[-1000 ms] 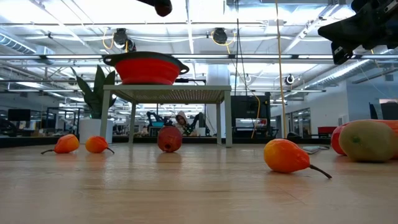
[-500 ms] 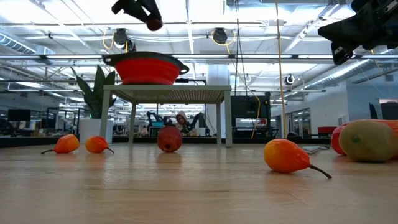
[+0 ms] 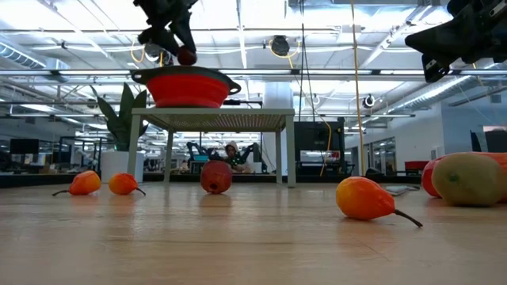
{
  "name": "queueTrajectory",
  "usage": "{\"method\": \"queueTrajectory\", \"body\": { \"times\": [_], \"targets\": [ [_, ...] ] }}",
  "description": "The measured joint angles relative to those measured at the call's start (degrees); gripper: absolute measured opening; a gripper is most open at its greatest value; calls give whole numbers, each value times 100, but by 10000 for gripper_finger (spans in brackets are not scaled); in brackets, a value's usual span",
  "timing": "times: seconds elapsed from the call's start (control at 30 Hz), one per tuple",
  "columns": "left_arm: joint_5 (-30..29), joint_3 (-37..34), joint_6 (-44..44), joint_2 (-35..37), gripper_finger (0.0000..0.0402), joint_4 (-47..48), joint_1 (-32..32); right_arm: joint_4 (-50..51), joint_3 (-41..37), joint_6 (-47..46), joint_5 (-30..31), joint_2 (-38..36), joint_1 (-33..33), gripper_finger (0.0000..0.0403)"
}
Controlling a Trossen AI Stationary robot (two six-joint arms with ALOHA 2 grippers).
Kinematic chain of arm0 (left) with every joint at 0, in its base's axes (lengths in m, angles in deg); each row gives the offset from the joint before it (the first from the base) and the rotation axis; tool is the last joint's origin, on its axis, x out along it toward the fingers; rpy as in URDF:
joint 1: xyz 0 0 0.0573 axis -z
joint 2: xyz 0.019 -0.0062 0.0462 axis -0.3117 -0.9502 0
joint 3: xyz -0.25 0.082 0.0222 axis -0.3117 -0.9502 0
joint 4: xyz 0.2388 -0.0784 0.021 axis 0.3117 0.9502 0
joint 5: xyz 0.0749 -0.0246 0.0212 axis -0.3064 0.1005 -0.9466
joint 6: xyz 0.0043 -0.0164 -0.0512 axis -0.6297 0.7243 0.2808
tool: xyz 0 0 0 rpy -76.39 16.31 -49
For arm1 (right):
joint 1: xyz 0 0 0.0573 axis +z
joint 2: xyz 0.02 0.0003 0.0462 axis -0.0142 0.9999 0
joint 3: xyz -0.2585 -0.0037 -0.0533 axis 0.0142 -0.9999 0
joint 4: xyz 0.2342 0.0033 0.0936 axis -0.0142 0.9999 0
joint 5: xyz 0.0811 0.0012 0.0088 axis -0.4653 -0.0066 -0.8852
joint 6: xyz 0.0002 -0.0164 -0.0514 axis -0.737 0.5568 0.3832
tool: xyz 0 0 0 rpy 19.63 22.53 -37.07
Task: Pick & Place Fruit
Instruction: Put the pomegranate into the red strainer bowl on the shelf
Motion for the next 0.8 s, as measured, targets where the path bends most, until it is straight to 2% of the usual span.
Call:
{"method": "queueTrajectory", "body": {
  "times": [0.27, 0.8],
  "targets": [
    [373, -2, -56, -479, 191, 284, -313, 67, 0, -1, 0, 2, 0, 0],
    [499, -6, -195, -1321, 191, 924, -548, 206, 0, -1, -2, 2, 0, 0]
  ]
}}
